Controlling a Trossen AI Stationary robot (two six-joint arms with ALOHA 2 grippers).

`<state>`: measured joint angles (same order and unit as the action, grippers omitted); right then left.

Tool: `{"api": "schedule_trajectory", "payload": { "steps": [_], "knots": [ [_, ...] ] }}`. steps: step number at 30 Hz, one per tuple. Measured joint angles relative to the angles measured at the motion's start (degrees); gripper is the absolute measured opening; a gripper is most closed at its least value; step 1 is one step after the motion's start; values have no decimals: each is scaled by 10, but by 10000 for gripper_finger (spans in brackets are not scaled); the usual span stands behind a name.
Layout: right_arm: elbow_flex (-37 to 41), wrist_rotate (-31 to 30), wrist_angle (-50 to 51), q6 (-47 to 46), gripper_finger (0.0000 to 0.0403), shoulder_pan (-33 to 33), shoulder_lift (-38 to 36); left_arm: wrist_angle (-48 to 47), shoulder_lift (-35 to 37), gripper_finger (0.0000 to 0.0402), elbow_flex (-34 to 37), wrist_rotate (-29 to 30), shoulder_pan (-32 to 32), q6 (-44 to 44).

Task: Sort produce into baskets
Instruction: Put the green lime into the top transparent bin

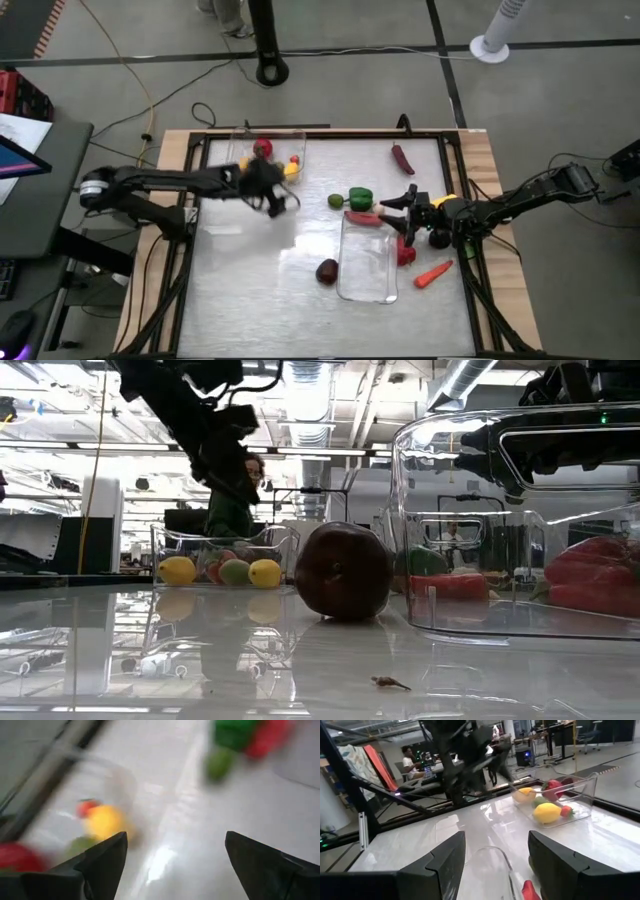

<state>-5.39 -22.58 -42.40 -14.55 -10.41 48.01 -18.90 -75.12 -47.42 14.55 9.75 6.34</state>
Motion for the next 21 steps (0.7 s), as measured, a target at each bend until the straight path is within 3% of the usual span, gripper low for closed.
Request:
{"api": "schedule_trajectory", "payload": {
  "steps": [5, 9, 16, 21],
  "knots": [
    [0, 0, -1, -4, 244, -1, 0, 99, -97, 303, -3, -4, -78, -31],
    [0, 0, -1, -4, 244, -1, 0, 98, -166, 294, -53, -5, -95, -83],
    [0, 0, -1, -4, 244, -1, 0, 31, -245, 290, -174, -6, -69, -174],
    [0, 0, -1, -4, 244, -1, 0, 21, -289, 290, -216, -63, -16, -209]
  ]
}}
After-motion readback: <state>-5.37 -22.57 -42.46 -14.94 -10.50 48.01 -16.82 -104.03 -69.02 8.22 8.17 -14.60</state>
